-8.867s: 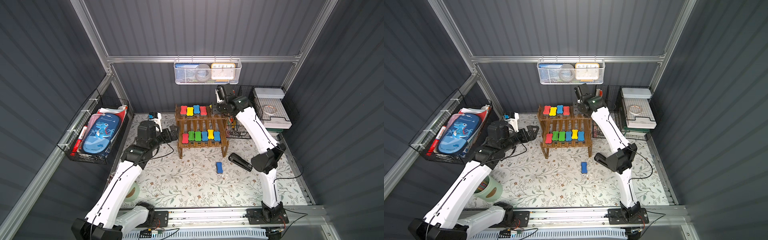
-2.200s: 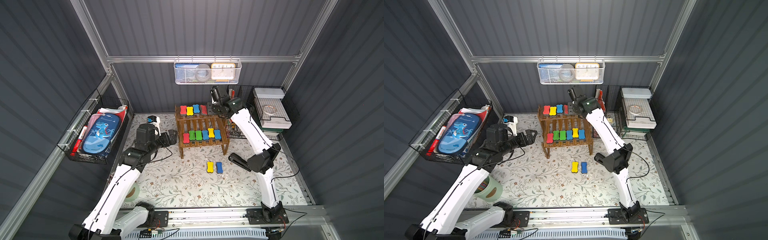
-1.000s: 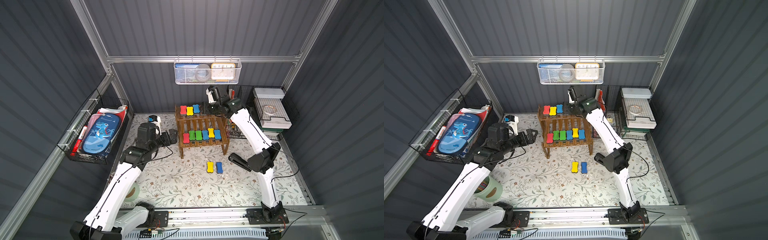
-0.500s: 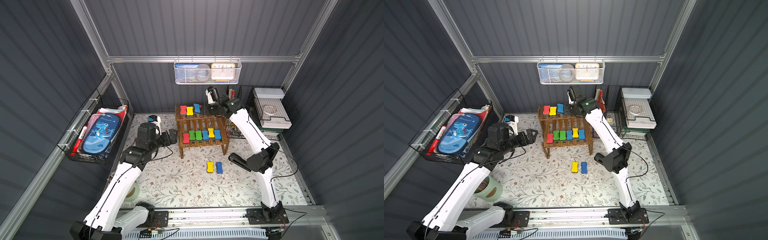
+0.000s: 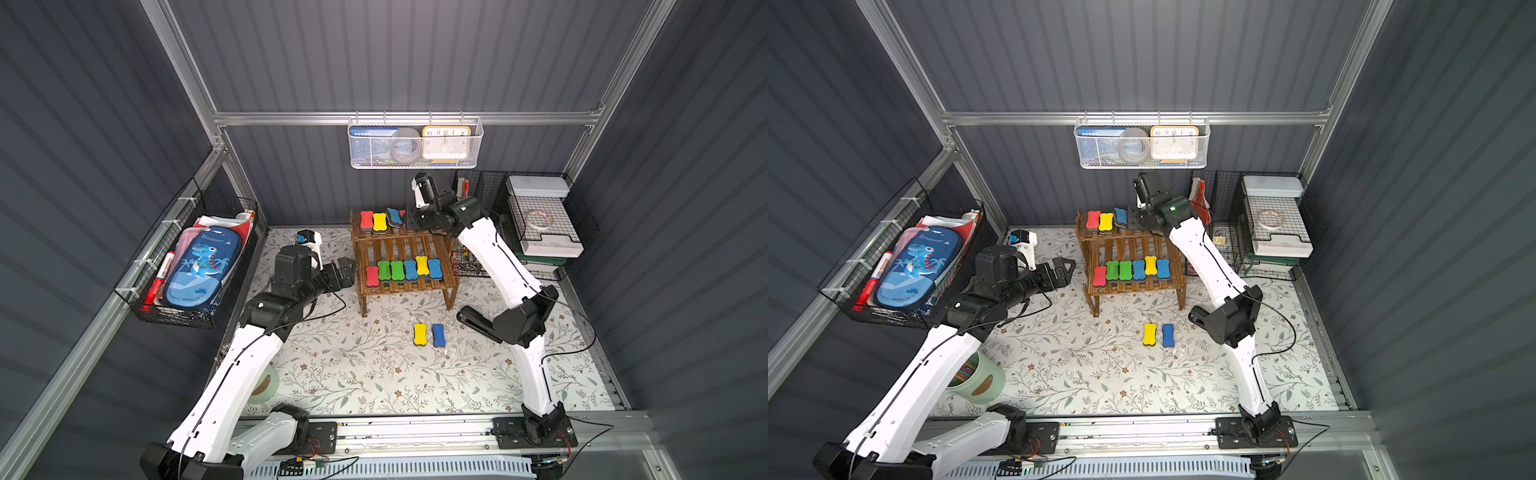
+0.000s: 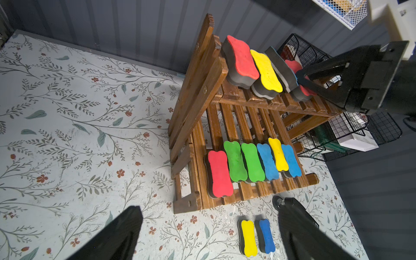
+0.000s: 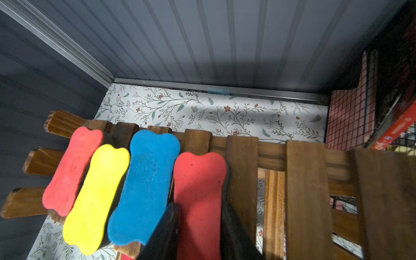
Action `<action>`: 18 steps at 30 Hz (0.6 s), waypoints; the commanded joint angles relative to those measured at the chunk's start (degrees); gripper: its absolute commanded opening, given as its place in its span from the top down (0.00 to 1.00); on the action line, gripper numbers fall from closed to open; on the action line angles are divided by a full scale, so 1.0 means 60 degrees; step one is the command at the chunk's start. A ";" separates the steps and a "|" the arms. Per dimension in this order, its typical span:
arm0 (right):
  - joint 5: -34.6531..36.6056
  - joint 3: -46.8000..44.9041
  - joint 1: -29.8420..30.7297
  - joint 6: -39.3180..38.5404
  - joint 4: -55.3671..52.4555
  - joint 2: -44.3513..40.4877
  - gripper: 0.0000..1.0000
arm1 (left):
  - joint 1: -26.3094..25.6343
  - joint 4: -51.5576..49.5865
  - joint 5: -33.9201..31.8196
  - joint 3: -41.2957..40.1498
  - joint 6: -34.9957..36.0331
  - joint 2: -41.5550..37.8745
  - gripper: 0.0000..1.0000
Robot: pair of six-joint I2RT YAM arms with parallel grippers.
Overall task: Remove the whiteboard erasers from the shelf
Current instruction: Pick up the whiteboard eraser from the shelf.
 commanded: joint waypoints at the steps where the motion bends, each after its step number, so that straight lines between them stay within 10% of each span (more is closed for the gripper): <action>1: 0.0624 0.0137 -0.0083 -0.0070 -0.0548 -0.0179 0.65 | 0.0000 0.0105 0.0128 0.0158 -0.0005 0.0017 0.01; 13: 0.0429 0.0245 -0.0082 -0.0180 -0.0743 0.0137 0.48 | 0.0007 0.0164 0.0185 0.0151 -0.0042 0.0087 0.01; 18: 0.0515 0.0224 -0.0073 -0.0193 -0.0754 0.0105 0.59 | 0.0004 0.0193 0.0185 0.0097 -0.0062 0.0106 0.01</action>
